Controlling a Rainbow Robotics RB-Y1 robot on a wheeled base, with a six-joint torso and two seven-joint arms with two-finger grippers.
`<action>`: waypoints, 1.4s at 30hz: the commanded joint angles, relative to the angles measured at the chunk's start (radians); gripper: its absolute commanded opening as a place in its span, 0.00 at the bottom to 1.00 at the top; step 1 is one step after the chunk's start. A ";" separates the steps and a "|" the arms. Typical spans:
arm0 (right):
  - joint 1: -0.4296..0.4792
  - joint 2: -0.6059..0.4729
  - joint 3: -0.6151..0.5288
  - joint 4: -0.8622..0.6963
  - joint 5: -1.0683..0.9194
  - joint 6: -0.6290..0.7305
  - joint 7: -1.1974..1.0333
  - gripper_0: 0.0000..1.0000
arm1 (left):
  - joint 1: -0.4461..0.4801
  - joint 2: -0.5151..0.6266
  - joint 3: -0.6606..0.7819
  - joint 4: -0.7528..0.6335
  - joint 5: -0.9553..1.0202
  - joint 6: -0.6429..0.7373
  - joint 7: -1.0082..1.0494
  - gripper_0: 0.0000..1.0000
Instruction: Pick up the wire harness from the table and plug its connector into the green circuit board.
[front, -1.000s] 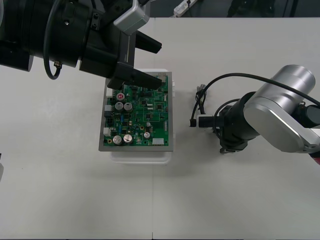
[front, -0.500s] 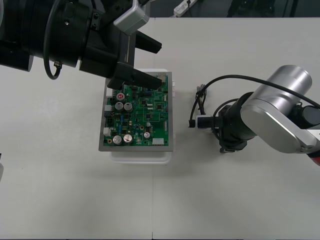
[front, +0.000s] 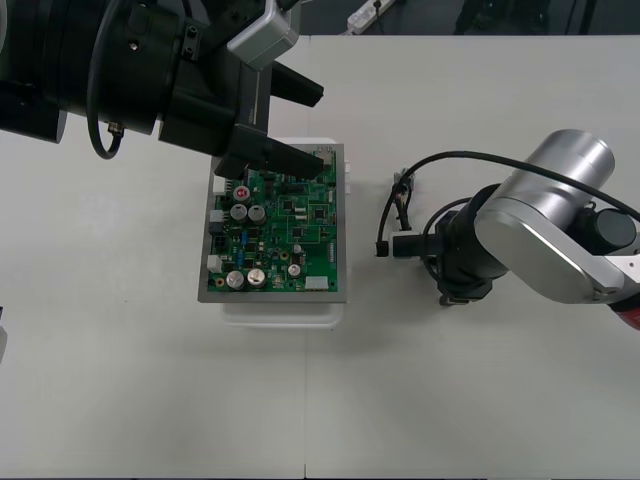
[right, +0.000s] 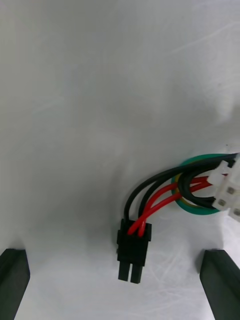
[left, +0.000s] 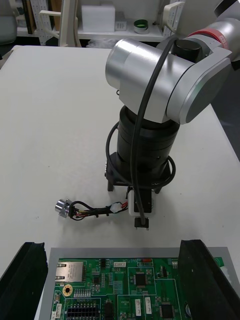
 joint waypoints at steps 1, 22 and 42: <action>-0.031 -0.001 0.010 0.013 0.011 -0.004 -0.038 1.00 | -0.046 -0.020 -0.018 -0.034 0.012 0.054 -0.031 0.76; -0.036 0.013 0.012 0.013 0.003 -0.004 -0.043 1.00 | -0.046 -0.020 -0.018 -0.034 0.012 0.054 -0.031 0.76; -0.034 0.021 0.012 0.013 0.003 -0.004 -0.049 0.46 | -0.046 -0.020 -0.018 -0.034 0.012 0.054 -0.031 0.76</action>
